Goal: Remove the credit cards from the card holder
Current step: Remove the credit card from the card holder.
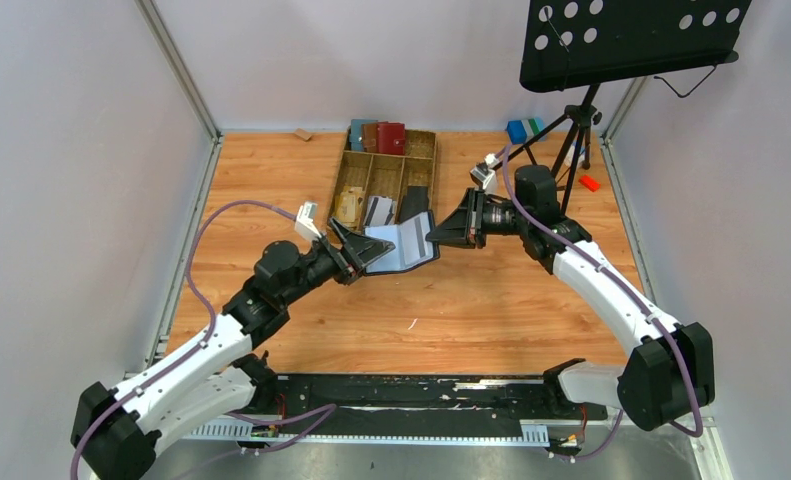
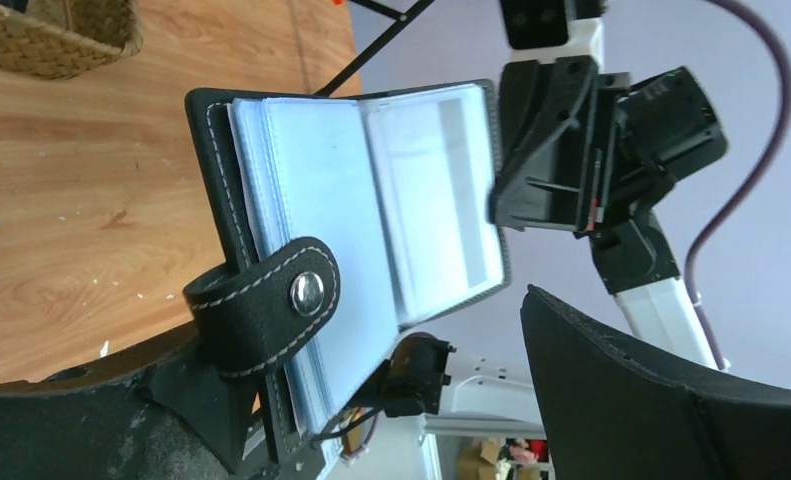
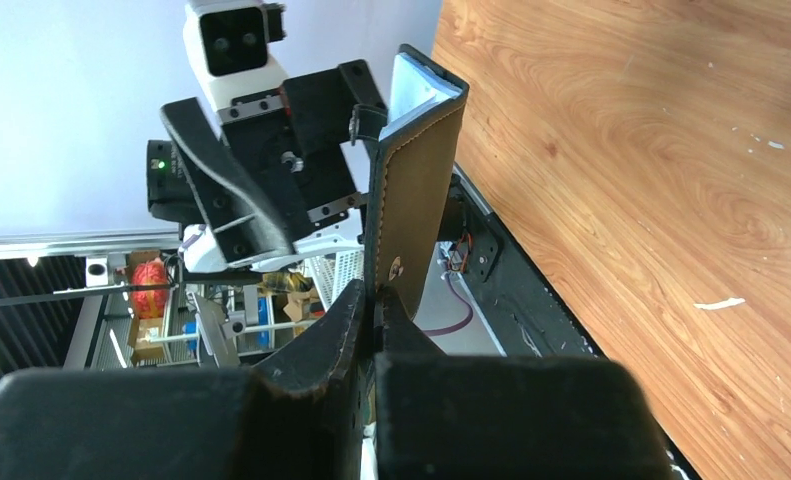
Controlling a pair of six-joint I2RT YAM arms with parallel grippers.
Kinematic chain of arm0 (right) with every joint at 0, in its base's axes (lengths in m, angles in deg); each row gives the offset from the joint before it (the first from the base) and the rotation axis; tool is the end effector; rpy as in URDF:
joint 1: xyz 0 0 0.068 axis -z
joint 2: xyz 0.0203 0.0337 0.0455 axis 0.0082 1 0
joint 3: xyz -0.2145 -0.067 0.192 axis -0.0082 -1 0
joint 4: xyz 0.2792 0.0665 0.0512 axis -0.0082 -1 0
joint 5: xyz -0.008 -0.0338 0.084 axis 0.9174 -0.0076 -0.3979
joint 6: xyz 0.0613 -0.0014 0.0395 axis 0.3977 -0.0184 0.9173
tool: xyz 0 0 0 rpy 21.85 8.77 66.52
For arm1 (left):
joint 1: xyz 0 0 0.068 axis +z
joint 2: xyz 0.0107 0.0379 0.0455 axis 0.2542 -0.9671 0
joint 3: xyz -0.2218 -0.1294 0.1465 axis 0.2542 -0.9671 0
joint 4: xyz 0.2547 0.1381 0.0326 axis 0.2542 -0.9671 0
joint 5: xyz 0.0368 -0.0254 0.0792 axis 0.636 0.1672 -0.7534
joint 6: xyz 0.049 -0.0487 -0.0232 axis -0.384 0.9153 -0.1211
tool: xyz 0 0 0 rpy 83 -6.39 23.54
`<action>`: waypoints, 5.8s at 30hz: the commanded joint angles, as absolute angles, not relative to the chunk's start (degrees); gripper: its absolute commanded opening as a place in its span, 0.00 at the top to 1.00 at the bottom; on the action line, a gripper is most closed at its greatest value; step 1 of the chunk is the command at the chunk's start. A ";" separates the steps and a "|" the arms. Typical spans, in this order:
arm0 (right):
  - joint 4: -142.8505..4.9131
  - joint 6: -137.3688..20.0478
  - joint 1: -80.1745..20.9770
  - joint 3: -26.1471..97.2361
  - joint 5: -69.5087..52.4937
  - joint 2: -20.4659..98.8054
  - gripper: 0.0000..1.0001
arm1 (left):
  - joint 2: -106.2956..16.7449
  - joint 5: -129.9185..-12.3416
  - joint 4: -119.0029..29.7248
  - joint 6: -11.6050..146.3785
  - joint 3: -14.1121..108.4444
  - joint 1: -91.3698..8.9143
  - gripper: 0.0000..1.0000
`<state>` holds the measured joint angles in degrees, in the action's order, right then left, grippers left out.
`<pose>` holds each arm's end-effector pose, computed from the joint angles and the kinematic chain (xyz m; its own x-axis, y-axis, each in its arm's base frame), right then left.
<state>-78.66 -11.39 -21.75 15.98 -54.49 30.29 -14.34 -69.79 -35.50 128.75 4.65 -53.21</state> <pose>0.2741 0.1592 0.3190 -0.9617 0.1410 -0.2352 -0.1846 0.3016 0.9354 0.1760 -0.1528 0.2920 -0.7273 -0.6260 -0.2813 0.1651 0.2383 -0.9571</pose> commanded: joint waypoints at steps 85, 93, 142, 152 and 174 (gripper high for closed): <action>-94.89 -23.68 -24.83 24.25 -49.89 32.79 0.64 | -25.48 -62.32 -30.48 122.94 14.23 -54.85 1.00; -94.29 -23.07 -24.79 24.44 -49.23 31.52 0.47 | -24.77 -62.85 -31.74 122.56 14.25 -54.91 1.00; -77.86 -13.47 -22.38 20.22 -55.32 24.79 0.93 | -16.64 -66.12 -19.32 133.25 4.30 -51.85 0.87; -108.26 -33.72 -21.39 36.97 -34.35 25.22 0.44 | -16.87 -65.88 -27.39 128.76 8.14 -51.67 1.00; -81.74 -19.39 -25.14 26.35 -50.96 25.86 0.59 | -20.72 -64.00 -18.59 133.38 8.05 -51.67 1.00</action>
<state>-90.59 -24.61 -23.78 27.42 -45.53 24.50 -19.35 -65.72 -24.79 131.77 6.13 -51.81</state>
